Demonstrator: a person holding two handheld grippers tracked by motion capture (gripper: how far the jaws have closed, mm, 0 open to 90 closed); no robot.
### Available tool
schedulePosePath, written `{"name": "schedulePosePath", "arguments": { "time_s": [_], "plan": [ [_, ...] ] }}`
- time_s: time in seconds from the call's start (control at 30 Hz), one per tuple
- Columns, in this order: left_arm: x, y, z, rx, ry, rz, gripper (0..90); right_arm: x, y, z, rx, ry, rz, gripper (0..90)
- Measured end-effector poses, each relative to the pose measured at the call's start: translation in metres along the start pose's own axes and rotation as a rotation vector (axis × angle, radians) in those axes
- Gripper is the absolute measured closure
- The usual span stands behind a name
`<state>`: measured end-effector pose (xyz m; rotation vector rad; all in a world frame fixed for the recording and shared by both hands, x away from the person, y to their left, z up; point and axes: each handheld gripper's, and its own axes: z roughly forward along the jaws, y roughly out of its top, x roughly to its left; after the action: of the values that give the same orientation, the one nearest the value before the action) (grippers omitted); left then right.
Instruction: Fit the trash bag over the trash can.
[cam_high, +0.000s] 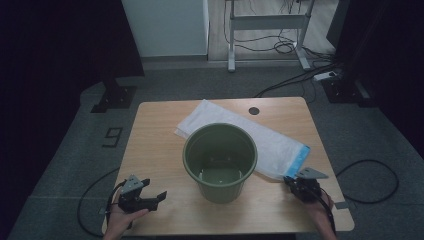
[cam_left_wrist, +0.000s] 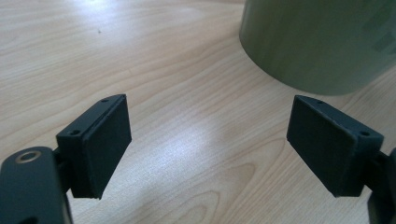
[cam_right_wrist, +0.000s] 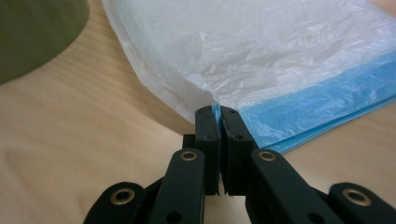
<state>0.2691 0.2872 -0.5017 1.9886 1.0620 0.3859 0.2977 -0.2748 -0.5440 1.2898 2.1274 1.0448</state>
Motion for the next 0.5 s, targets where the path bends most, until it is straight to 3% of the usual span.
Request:
{"name": "schedulePosePath", "arguments": {
  "time_s": [0.07, 0.1, 0.13, 0.17, 0.27, 0.5],
  "plan": [
    [0.001, 0.001, -0.001, -0.005, 0.001, -0.001, 13.4, -0.007, -0.010, -0.017, -0.025, 0.017, 0.022, 86.1],
    [0.001, 0.001, -0.001, -0.005, 0.001, -0.001, 13.4, -0.007, -0.010, -0.017, -0.025, 0.017, 0.022, 86.1],
    [0.001, 0.002, -0.001, -0.010, -0.001, 0.001, 13.4, -0.012, -0.017, -0.032, -0.030, 0.005, 0.030, 86.1],
    [0.001, 0.002, -0.001, -0.010, -0.001, 0.001, 13.4, -0.012, -0.017, -0.032, -0.030, 0.005, 0.030, 86.1],
    [0.001, 0.005, 0.001, -0.011, -0.006, 0.004, 13.4, -0.021, -0.029, -0.054, -0.037, 0.006, 0.044, 86.0],
    [0.002, 0.005, 0.001, -0.009, -0.011, 0.006, 13.4, -0.026, -0.044, -0.067, -0.009, 0.004, 0.061, 84.1]
  ]
}}
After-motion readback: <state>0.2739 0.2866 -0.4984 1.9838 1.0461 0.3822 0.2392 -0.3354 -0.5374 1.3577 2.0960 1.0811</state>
